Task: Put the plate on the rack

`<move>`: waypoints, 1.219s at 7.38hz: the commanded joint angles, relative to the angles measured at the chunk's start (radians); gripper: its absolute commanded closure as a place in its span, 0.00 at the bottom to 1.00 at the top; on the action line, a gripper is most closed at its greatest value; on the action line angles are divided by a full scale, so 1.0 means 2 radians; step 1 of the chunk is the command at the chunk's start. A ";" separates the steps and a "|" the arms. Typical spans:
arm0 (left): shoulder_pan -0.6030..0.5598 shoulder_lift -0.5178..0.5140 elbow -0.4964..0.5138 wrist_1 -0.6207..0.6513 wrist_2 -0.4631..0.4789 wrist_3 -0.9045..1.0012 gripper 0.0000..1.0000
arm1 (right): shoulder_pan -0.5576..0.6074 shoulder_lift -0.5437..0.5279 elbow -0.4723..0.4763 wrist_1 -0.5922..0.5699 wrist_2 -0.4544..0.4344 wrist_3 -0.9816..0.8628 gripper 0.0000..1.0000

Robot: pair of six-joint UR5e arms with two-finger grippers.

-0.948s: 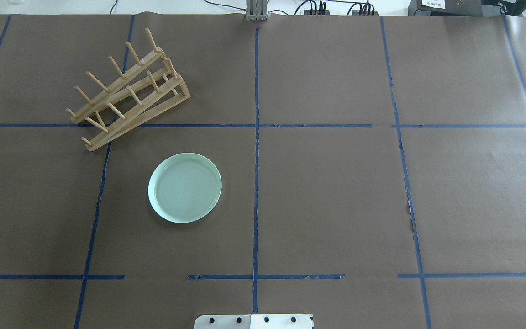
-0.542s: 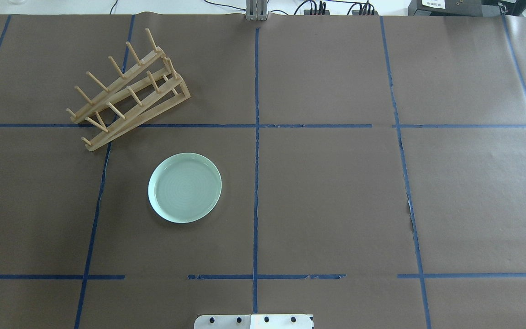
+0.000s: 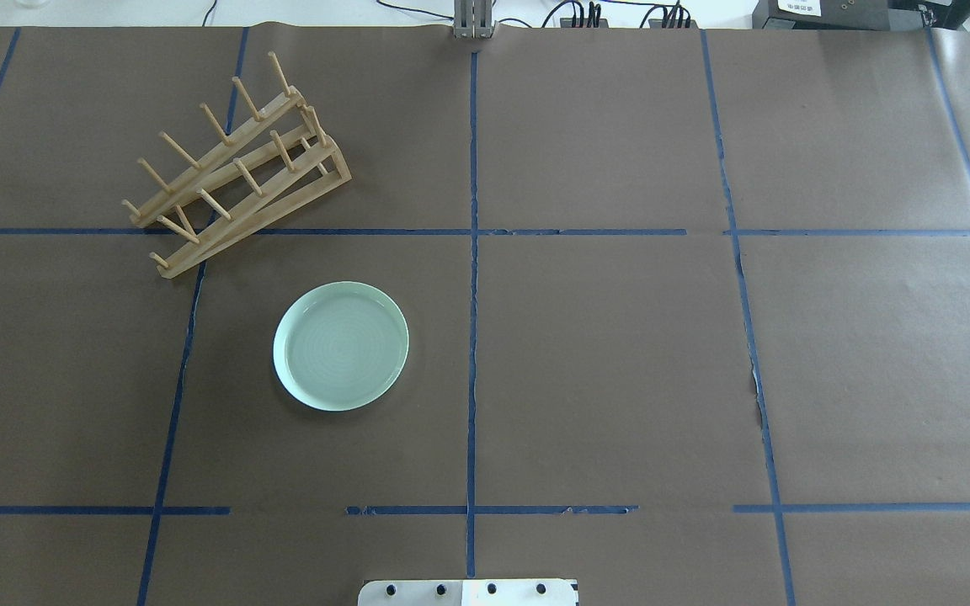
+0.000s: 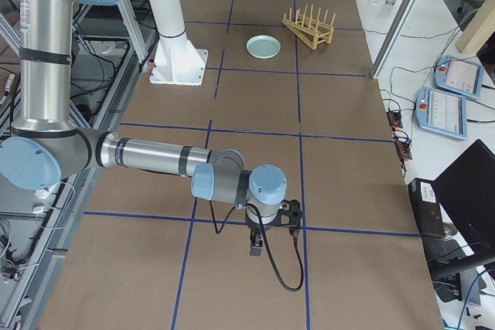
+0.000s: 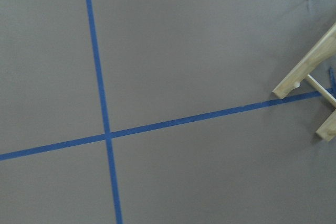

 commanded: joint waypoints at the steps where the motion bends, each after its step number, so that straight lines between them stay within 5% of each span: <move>1: 0.093 -0.073 -0.010 -0.014 0.044 -0.193 0.00 | -0.001 0.000 0.000 0.000 0.000 0.000 0.00; 3: 0.187 -0.155 0.003 -0.005 0.094 -0.346 0.00 | 0.000 0.000 0.000 0.000 0.000 0.000 0.00; 6: 0.295 -0.310 0.075 0.131 0.163 -0.497 0.00 | 0.000 0.000 0.001 0.000 0.000 0.000 0.00; 9: 0.369 -0.402 0.206 0.147 0.185 -0.561 0.00 | 0.000 0.000 0.001 0.000 0.000 0.001 0.00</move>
